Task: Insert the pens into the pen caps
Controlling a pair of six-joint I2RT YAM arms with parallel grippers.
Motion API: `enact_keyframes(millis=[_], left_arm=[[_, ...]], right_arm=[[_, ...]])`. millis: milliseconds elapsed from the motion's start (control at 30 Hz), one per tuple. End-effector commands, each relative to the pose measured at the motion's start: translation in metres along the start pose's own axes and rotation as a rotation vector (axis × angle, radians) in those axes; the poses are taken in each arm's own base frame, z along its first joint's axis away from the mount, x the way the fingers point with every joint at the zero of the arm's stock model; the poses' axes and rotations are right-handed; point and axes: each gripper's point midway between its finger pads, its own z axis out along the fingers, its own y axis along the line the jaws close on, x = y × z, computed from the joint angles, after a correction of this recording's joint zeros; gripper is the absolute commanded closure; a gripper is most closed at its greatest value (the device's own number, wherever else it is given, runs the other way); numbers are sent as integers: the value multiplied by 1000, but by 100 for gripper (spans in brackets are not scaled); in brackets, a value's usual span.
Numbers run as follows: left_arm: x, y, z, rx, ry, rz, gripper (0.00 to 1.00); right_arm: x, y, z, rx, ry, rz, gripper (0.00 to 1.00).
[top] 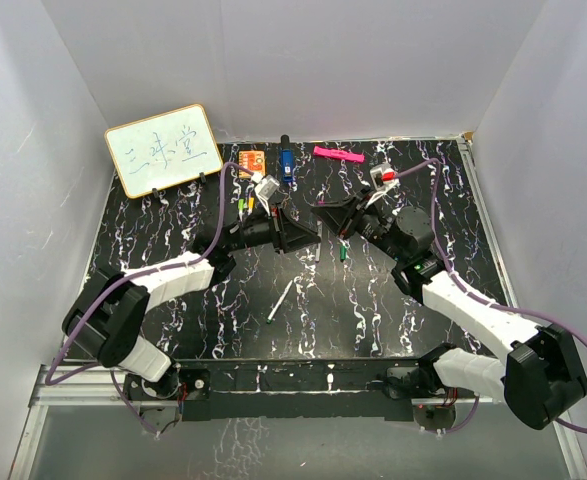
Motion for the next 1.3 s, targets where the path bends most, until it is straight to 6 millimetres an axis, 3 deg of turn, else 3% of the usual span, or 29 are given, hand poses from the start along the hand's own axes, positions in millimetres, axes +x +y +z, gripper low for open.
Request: enact_keyframes(millis=[0, 100, 200, 333, 467, 600, 800, 1100, 1267], left_arm=[[-78, -11, 0, -5, -221, 146, 100], [-62, -2, 1, -26, -160, 110, 100], [-44, 9, -1, -66, -101, 76, 100], [-16, 26, -8, -133, -11, 27, 100], [11, 55, -18, -268, 77, -27, 100], [31, 97, -36, -504, 156, -53, 100], [18, 155, -54, -817, 174, -14, 100], [1, 220, -64, -1088, 243, 46, 100], [2, 251, -70, -1180, 287, 37, 100]], right_arm=[[42, -4, -7, 24, 154, 68, 100], [23, -5, -1, 49, 103, 47, 97], [-3, -10, 3, 101, 22, 21, 59], [-42, -15, 4, 177, -105, -12, 37], [-73, -15, -1, 215, -207, -44, 29], [-89, -18, -10, 261, -261, -72, 27], [-72, -42, -19, 385, -202, -64, 21], [-28, -84, -35, 594, -66, -29, 5], [-8, -100, -42, 674, -12, -9, 3]])
